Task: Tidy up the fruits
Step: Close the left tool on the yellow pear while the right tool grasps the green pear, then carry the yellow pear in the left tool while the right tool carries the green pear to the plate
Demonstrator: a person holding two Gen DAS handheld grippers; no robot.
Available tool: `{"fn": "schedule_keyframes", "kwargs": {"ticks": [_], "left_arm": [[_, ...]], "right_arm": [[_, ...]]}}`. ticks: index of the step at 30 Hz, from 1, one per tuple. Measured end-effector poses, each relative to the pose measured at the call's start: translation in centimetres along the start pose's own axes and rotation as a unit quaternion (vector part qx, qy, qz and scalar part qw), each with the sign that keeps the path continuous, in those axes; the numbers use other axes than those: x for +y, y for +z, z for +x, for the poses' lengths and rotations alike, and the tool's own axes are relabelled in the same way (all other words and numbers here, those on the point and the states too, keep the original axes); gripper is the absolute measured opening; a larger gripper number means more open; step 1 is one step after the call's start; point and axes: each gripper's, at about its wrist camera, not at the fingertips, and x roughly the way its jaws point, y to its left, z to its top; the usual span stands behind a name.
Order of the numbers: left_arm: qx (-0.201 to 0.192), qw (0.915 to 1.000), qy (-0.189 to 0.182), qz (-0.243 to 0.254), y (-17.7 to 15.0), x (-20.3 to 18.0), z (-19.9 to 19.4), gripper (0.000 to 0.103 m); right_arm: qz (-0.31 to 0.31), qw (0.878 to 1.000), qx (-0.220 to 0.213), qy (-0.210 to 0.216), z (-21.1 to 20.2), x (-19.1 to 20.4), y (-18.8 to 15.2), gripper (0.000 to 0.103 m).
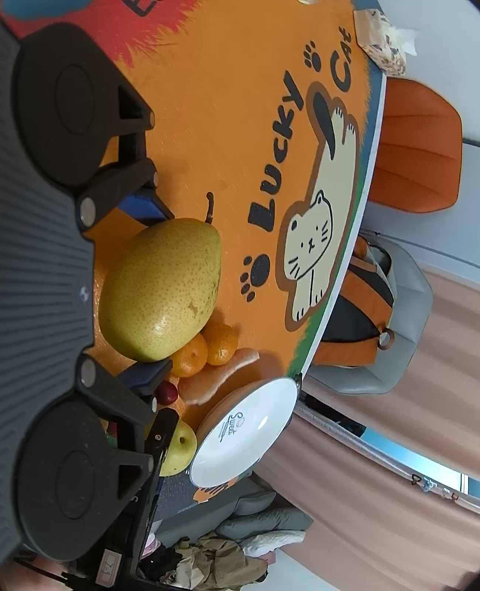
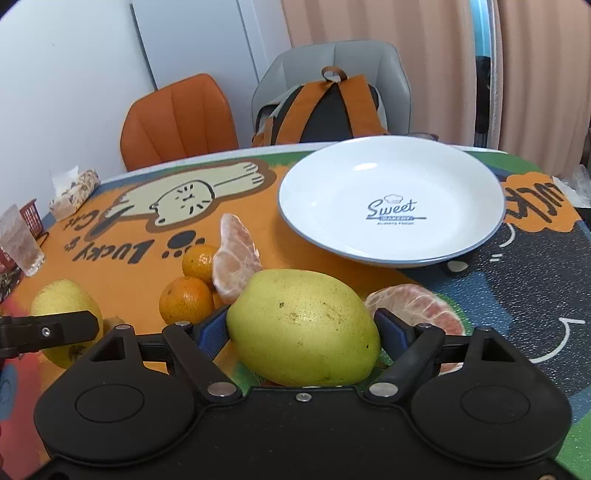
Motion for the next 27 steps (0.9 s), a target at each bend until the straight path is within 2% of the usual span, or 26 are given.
{"fn": "schedule_keyframes", "kwargs": {"ticks": [15,27], "left_arm": [[-0.011,0.9991,-0.026,0.031,1.2,-2.6,0.0,0.075],[-0.02,0.9955,-0.057,0.073,3.2,-6.5,0.8,0.075]], "right_arm": [[0.003,0.999,-0.04,-0.005,-3.0,-0.8,1.5,0.081],[0.013,0.997,-0.07,-0.026,-4.5,-2.6,3.2,0.081]]}}
